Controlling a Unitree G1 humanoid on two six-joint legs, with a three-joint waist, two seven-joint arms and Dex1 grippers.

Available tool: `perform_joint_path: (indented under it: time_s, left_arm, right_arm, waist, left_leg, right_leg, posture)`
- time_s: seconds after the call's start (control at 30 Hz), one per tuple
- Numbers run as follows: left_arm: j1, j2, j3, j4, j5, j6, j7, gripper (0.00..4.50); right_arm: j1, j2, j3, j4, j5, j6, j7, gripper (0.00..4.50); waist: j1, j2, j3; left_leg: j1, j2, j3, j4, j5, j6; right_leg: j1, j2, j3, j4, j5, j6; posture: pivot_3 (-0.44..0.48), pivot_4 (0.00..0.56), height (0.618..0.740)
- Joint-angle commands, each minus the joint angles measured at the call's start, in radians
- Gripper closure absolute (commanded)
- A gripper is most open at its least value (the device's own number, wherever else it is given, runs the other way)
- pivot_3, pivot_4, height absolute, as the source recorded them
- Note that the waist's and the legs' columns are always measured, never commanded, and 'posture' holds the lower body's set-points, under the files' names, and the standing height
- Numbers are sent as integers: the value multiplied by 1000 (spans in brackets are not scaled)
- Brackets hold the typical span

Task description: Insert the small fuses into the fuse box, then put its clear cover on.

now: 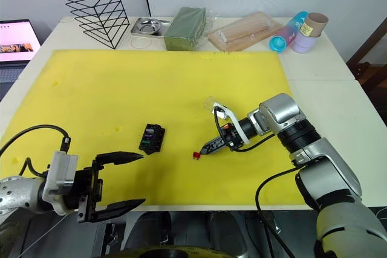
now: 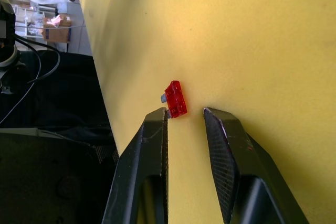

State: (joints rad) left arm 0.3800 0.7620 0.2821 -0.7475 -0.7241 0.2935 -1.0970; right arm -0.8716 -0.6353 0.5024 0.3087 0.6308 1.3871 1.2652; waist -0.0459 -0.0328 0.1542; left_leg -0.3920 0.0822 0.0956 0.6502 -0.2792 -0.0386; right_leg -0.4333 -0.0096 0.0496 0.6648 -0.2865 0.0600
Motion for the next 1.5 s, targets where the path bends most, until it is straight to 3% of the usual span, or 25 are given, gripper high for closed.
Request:
perform_joint_path:
  time_s: [0.03,0.77,0.87,0.93,1.2,1.33,1.5]
  left_arm:
    - [-3,3,-3,-17,3,-18,2,0]
    - [-14,4,-8,-14,15,-15,0,0]
    - [-18,1,-11,-16,16,-18,2,0]
    - [-27,-1,-15,-17,15,-16,8,0]
    - [-28,11,-5,11,34,-39,-11,0]
    - [18,-2,44,14,11,-42,-4,0]
    - [106,-72,158,28,-54,-15,87,0]
  right_arm:
    - [5,16,2,-31,20,15,27,3398]
    - [15,45,14,-11,-17,-13,20,3398]
    - [20,55,6,14,-39,-29,2,3907]
    - [22,62,2,35,-51,-36,-6,4481]
    - [17,40,-13,13,-53,-43,14,4481]
    - [-41,45,-133,-135,42,95,-24,4481]
    - [-121,131,-298,-415,76,158,-212,4481]
  waist:
    - [0,0,0]
    - [0,0,0]
    - [0,0,0]
    - [0,0,0]
    - [1,-1,-1]
    - [0,0,0]
    - [-1,1,1]
  left_leg:
    - [0,0,0,0,0,0]
    - [0,0,0,0,0,0]
    - [0,0,0,0,0,0]
    - [0,0,0,0,0,0]
    - [2,0,0,1,0,0]
    - [1,0,0,1,0,0]
    - [-1,1,0,0,0,0]
  right_leg:
    - [0,0,0,0,0,0]
    - [0,0,0,0,0,0]
    - [0,0,0,0,0,0]
    - [0,0,0,0,0,0]
    - [2,0,0,0,0,0]
    - [2,0,0,0,0,0]
    - [-2,0,0,2,0,0]
  posture:
    - [0,150,740]
    - [0,150,740]
    - [0,150,740]
    - [0,150,740]
    - [0,150,740]
    - [0,150,740]
    - [0,150,740]
